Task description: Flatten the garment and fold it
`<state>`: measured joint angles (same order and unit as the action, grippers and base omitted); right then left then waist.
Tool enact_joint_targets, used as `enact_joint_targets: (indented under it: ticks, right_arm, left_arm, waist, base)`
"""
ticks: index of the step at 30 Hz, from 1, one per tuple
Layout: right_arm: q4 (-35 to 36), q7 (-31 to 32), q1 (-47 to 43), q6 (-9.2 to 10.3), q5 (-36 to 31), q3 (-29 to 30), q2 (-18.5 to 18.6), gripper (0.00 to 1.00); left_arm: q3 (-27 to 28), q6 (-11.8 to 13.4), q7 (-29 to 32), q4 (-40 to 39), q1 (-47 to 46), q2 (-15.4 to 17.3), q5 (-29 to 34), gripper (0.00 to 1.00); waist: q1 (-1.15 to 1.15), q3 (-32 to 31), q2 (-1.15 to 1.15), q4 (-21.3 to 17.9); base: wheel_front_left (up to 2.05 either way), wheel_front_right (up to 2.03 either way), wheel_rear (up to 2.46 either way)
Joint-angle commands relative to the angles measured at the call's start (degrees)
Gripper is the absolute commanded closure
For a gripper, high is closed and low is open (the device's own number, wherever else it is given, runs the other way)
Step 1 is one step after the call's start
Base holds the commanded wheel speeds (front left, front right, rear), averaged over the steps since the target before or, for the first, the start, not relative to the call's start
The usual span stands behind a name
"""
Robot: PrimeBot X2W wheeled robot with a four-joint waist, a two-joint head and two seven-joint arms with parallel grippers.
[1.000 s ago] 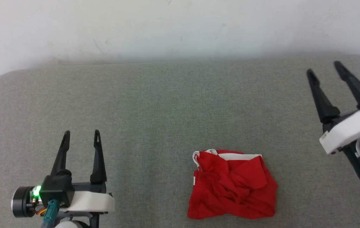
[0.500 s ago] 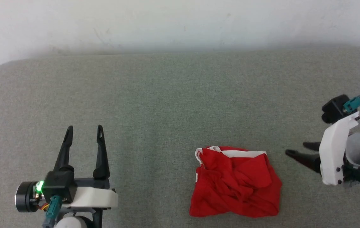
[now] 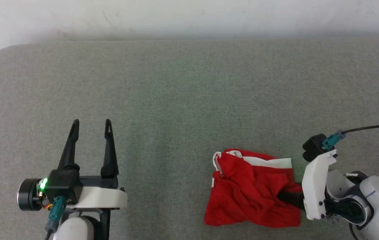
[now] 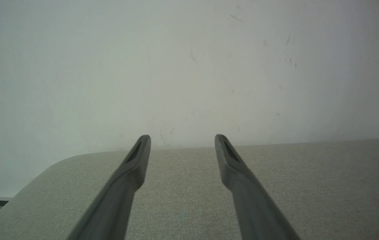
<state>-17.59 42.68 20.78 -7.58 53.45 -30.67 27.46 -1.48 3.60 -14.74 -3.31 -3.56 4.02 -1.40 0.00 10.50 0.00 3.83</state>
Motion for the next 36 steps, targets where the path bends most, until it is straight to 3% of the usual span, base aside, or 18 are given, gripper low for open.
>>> enact_joint_targets:
  ticks: [1, 4, 5, 6, 14, 23, 30, 36]
  right_arm:
    - [-1.68, -0.13, -1.48, 0.09, -0.35, -2.26, -0.83, 0.0]
    - [-2.47, -2.4, -0.34, 0.09, -0.69, -4.62, -0.35, 0.02]
    - [-2.48, -3.59, 0.31, 0.09, -0.52, -4.81, -0.15, 0.7]
    - [-2.25, -4.7, 1.03, 0.09, -0.5, -5.2, 0.22, 1.0]
    - [4.41, -12.18, 6.9, 0.09, -0.2, -9.0, 5.24, 1.0]
    - [12.29, -13.15, 14.49, 0.09, -4.37, -11.89, 14.85, 1.0]
    - [10.21, -14.59, 18.8, 0.09, -9.83, -10.85, 19.74, 1.0]
    - [2.73, -16.24, 22.15, 0.09, -14.85, -8.31, 22.06, 1.0]
  left_arm:
    - [-0.04, -0.13, -0.26, -0.15, -1.04, -0.08, 0.65, 0.0]
    - [0.07, 0.03, -0.26, -0.07, -1.1, -0.12, 0.66, 0.0]
    - [0.12, 0.09, -0.26, -0.02, -0.99, -0.12, 0.68, 0.0]
    - [0.18, 0.13, -0.26, 0.07, -0.85, -0.12, 0.69, 0.0]
    - [0.94, 0.67, -0.26, 0.18, 0.84, -0.11, 0.58, 0.0]
    - [3.19, 1.37, -0.26, -2.3, 0.99, 0.3, 0.47, 0.0]
    - [4.38, 1.94, -0.26, -5.34, -1.68, 1.86, 1.48, 0.0]
    - [3.94, 1.52, -0.26, -7.42, -5.21, 3.82, 2.15, 0.0]
  waist:
    - [0.0, 0.61, 0.0, 0.48]
    - [0.0, 0.74, 0.0, 0.41]
    - [0.0, 0.64, 0.0, 0.29]
    - [0.0, 0.43, 0.0, 0.12]
    - [0.0, -1.93, 0.0, -3.62]
    - [0.0, 1.98, 0.0, -14.03]
    - [0.0, 10.24, 0.0, -20.74]
    - [0.0, 16.41, 0.0, -21.75]
  base:
    - [0.0, 0.0, 0.0]
    - [0.0, 0.0, 0.0]
    - [0.0, 0.0, 0.0]
    - [0.0, 0.0, 0.0]
    - [0.0, 0.0, 0.0]
    - [0.0, 0.0, 0.0]
    - [0.0, 0.0, 0.0]
    - [0.0, 0.0, 0.0]
